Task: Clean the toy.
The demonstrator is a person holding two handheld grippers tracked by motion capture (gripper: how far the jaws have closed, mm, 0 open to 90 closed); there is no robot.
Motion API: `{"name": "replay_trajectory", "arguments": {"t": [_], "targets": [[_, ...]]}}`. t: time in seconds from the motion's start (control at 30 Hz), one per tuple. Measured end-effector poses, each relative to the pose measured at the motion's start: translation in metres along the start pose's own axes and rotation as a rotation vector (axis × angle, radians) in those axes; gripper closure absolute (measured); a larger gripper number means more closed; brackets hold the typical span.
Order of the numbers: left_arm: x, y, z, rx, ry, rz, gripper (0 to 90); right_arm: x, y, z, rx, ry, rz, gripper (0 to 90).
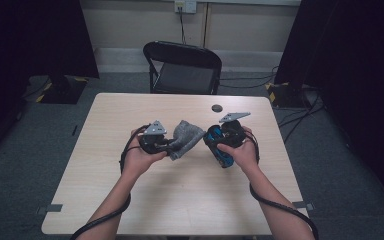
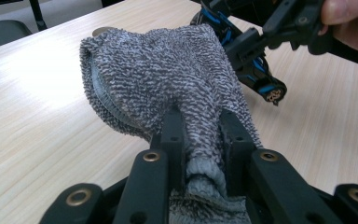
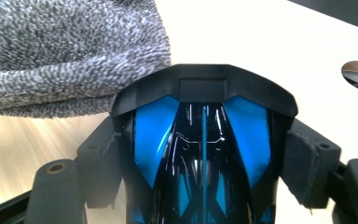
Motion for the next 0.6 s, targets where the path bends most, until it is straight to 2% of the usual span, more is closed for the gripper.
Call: {"name": "replay_trajectory", "arguments": {"t": [0.1,0.3,0.47,0.6], "targets": [[-0.004,0.003,0.000,0.002,-0.005,-0.007,75.2,0.001,0.000,0.001,-0.001,-0.005,0.002,25.3],[-0.014,0.012,-0.004,0.013,0.012,-0.008,75.2,0.002,0.002,0.004,0.000,-0.017,0.012,25.4],[-0.018,0.021,-0.017,0.074,0.038,0.005,75.2,0.001,0.005,0.002,0.014,-0.014,0.017,25.3],[-0.012,0.021,-0.027,0.110,0.047,0.023,75.1,-0.001,0.005,-0.004,0.031,-0.003,0.012,25.4]]}}
Point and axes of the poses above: each handheld gripper's, and its own axes: y roughly backward along the jaws, x roughly out of its top, z roughly to its right, the point moved 6 cm from there along -y, roughly forward along the jaws, and after that the axes turned 14 degrees about -y, right-handed, at the moved point
